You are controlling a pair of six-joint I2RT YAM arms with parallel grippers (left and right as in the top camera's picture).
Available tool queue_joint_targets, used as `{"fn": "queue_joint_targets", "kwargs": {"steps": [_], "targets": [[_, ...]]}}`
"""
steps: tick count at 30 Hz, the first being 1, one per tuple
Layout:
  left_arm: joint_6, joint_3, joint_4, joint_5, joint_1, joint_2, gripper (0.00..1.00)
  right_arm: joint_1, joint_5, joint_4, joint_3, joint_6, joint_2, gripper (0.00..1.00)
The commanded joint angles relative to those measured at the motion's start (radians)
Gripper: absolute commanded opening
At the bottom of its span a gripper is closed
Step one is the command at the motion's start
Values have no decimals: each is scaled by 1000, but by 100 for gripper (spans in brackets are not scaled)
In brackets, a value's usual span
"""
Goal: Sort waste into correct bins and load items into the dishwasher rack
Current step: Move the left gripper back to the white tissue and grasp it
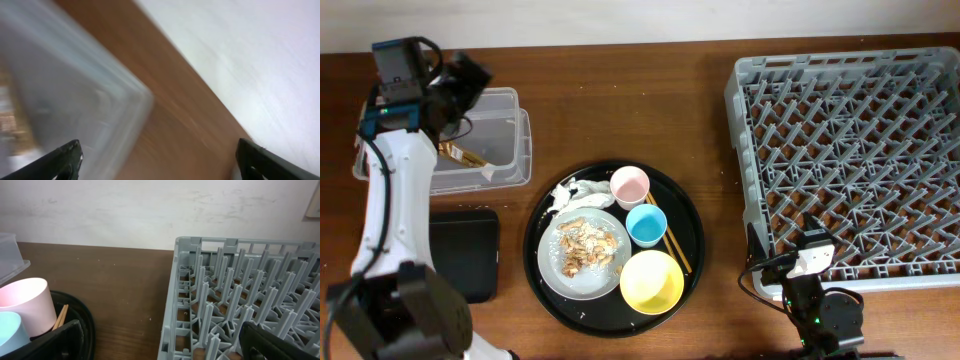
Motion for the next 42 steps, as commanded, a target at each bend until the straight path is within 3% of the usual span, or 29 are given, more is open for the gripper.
{"fn": "queue_joint_targets", "kwargs": {"steps": [1,3,5,10,15,30,34,42], "targets": [[296,0,-52,255,-93,-108,84,-8,9,-4,-5,-6,-6,98],[365,0,-116,224,-151,-109,77,-8,9,-4,-5,-6,-6,98],[414,-1,-212,155,-212,-100,75,-8,9,-4,-5,-6,-6,98],[425,-2,-435,-149,-349,-57,63,-7,9,-4,-5,-6,-6,98],[487,-3,-481,-265,-444,19,63,-8,9,-4,-5,-6,-6,98],[521,-3,-577,-271,-455,248,62,-8,9,-4,-5,-6,-6,98],[520,-3,-589,-200,-455,266,63,-7,9,-4,-5,-6,-6,98],[407,-3,-576,-198,-455,303,61,-7,9,-4,-5,-6,-6,98]]}}
